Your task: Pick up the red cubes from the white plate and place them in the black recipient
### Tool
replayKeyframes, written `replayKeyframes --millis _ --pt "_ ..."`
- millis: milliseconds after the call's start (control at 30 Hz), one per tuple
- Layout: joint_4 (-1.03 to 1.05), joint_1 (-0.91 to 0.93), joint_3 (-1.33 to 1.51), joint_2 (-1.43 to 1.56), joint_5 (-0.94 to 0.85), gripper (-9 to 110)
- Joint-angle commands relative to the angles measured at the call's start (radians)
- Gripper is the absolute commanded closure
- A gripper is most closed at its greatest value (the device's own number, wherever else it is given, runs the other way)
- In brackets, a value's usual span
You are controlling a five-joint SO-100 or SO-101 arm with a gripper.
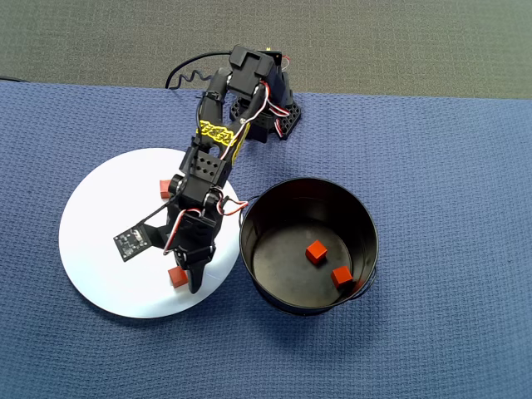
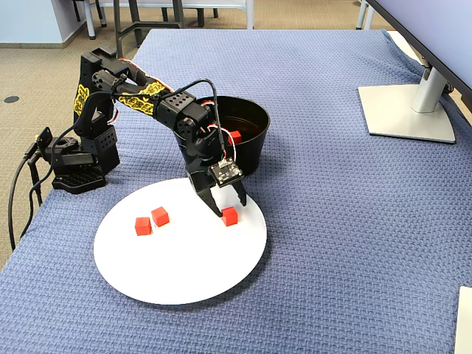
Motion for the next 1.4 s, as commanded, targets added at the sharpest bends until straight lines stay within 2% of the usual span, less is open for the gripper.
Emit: replayKeyframes --millis 0,167,400,600,1033,1200,1367 --pt "0.003 -0.015 0.002 0.026 0.006 85" --pt "-0.005 -0.005 -0.008 0.012 0.002 86" --pt "0.000 0.005 -0.037 -0.005 0.003 78" --pt "0.041 0.025 -0.107 -0.020 0.003 79" --pt "0.046 0.037 -0.143 -0.043 0.005 88" --pt "0.043 0.040 -0.153 -0.049 0.029 101" --pt "0.041 0.046 -0.155 -0.023 0.055 102"
